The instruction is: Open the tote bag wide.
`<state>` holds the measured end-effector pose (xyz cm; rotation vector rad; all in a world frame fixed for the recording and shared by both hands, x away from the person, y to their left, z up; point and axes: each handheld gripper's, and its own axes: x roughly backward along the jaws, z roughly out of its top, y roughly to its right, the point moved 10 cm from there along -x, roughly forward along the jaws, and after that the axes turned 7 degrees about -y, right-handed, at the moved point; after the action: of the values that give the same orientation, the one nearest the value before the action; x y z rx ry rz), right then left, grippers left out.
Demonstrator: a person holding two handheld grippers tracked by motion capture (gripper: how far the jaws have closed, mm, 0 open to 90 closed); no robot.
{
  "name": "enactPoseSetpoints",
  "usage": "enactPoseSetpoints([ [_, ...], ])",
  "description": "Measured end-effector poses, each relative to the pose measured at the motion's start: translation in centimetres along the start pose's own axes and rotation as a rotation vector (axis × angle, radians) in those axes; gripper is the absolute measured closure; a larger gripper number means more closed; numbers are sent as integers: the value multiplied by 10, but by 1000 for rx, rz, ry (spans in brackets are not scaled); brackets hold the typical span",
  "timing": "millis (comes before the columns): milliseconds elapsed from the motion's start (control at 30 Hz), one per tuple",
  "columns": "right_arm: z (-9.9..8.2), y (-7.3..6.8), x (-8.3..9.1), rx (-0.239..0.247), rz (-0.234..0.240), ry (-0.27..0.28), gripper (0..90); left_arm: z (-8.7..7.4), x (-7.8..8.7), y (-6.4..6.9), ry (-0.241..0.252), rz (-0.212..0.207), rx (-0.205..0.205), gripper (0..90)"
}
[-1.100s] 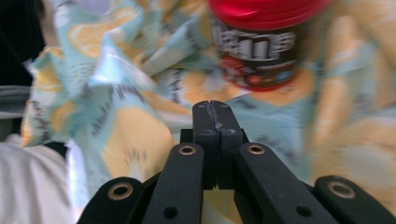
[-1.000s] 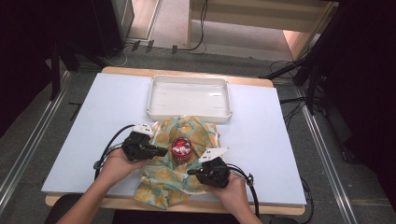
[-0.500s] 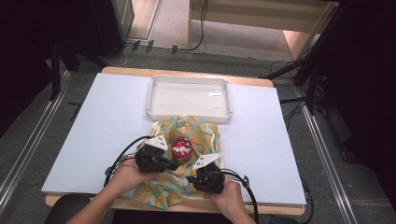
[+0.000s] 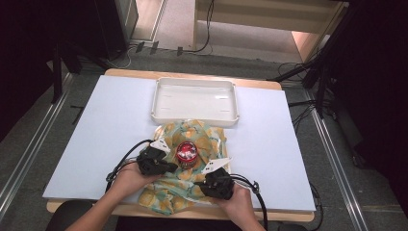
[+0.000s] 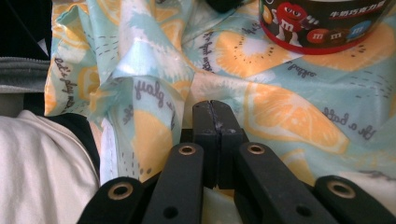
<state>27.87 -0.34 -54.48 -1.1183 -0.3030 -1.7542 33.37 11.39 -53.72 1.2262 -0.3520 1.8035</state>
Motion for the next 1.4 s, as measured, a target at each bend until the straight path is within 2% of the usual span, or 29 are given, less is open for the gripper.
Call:
enactPoseSetpoints([
  [67,-1,0,0,3,-1,-1,900,0,1,-2,-1,6,0,900],
  [133,-2,0,1,2,-4,-3,900,0,3,-10,8,46,19,900],
  [267,-3,-2,2,-4,5,0,900,3,3,-17,23,54,43,900],
  [367,-4,-3,1,3,2,-2,900,12,2,-28,31,74,53,900],
  [667,-4,-3,1,7,18,2,900,30,-4,-46,45,79,72,900],
  [800,-8,-13,0,35,58,-14,900,35,-4,-53,57,91,76,900],
  [867,-9,-14,1,46,52,-19,900,35,-4,-54,61,87,89,900],
  [967,-3,-6,8,39,19,3,889,35,0,-51,63,62,106,900],
  [1100,11,4,35,10,-15,87,890,38,10,-40,97,41,91,900],
  [1267,29,16,56,12,-61,130,900,35,17,-35,86,50,79,900],
  [1400,50,33,69,7,-91,153,900,35,25,-31,97,52,68,900],
])
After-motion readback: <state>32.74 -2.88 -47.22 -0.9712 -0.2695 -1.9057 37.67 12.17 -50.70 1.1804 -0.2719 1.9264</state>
